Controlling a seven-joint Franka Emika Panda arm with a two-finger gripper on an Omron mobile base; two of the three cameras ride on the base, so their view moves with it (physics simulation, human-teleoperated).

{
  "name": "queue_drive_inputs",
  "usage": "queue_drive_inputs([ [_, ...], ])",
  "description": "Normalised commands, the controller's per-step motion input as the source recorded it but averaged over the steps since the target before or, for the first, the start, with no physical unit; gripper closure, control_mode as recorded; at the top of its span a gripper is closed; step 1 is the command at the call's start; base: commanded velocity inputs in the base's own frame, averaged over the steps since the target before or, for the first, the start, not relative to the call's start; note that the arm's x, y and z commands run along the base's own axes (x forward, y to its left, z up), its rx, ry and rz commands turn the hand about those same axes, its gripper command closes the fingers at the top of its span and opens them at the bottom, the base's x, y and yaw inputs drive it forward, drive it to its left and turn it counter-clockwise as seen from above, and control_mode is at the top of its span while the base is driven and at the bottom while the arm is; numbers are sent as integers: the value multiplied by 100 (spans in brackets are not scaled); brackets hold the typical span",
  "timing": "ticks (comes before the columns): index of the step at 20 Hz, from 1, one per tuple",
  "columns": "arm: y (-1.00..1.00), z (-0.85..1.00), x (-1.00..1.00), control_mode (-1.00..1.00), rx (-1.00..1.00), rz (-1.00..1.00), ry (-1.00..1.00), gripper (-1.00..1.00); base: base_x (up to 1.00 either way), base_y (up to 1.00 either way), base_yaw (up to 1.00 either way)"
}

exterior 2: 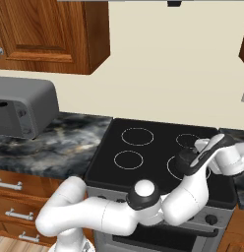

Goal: The kettle is done boiling. Turn off the stove, then wait for 300 timesteps before moving the kettle to the dining table.

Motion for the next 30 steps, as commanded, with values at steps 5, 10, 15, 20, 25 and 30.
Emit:
queue_drive_inputs([
  [5,6,-4,0,-100,-4,0,0,100,0,0,0],
  [10,2,-1,0,-100,-2,0,0,100,0,0,0],
  [15,4,0,0,-100,0,0,0,100,0,0,0],
  [20,0,1,-3,-100,0,0,0,100,0,0,0],
  [25,0,14,-10,-100,0,-2,0,100,0,0,0],
  [30,0,27,-15,-100,0,-6,2,100,0,0,0],
])
